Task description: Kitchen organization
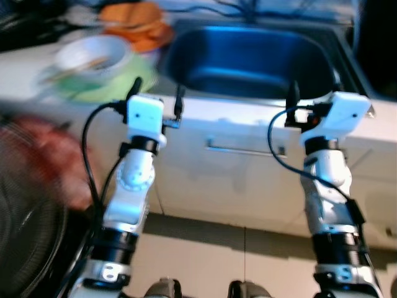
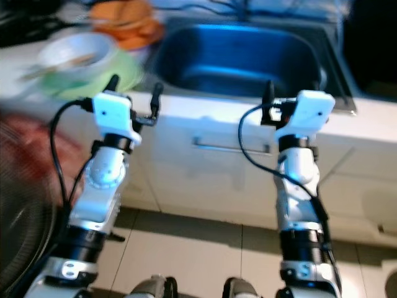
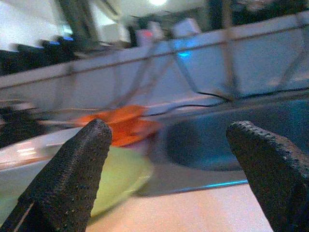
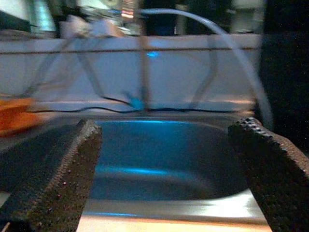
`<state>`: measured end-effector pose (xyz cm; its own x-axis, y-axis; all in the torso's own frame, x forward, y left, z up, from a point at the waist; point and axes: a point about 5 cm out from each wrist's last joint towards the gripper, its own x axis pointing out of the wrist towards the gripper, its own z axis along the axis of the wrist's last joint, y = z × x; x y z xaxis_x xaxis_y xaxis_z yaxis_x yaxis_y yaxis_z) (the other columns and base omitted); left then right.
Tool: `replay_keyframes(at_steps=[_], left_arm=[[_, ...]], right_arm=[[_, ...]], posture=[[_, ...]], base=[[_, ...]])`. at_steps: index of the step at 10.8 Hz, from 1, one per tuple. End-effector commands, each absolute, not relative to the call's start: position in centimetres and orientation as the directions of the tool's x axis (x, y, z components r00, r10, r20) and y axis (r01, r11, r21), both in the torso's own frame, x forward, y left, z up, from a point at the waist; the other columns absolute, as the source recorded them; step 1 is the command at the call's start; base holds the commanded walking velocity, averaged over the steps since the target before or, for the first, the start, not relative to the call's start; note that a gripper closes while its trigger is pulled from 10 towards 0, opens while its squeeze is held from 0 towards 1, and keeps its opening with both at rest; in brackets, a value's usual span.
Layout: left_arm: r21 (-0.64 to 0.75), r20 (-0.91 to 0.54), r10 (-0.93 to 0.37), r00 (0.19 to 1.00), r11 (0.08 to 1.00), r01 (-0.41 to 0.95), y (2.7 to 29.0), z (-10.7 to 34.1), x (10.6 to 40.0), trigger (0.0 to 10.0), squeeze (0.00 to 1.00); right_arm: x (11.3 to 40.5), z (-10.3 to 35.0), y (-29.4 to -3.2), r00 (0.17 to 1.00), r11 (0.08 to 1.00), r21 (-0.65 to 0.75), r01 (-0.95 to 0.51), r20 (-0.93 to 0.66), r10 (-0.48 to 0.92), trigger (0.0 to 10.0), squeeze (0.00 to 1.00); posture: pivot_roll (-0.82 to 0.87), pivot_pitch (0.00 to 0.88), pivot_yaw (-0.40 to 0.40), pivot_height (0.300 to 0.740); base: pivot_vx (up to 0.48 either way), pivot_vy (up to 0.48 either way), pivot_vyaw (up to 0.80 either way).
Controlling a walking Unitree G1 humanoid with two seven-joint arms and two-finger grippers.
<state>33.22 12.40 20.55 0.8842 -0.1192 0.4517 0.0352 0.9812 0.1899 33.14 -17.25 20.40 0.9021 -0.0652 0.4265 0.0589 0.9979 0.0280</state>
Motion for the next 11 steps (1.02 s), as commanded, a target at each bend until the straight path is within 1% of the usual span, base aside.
replay_keyframes(at_steps=[1,5,11], left_arm=[[0.190,0.457,-0.122,0.881,0.981,0.037,12.36,20.60,33.14,10.0,0.00],[0.191,0.455,-0.126,0.882,0.981,0.041,12.21,20.56,33.07,10.0,0.00],[0.187,0.443,-0.122,0.888,0.981,0.041,12.22,20.41,33.14,10.0,0.00]], right_arm=[[33.09,20.56,-17.30,0.899,0.998,0.030,0.061,0.432,-0.068,10.0,0.00],[33.13,20.40,-17.19,0.903,0.998,0.026,0.054,0.426,-0.060,10.0,0.00],[33.22,20.21,-17.06,0.909,0.998,0.032,0.048,0.413,-0.057,10.0,0.00]], posture=[[0.02,0.147,0.008,0.740],[0.02,0.145,0.007,0.740],[0.02,0.144,0.007,0.740]], base=[[0.000,0.000,0.44],[0.000,0.000,0.45],[0.000,0.000,0.00]])
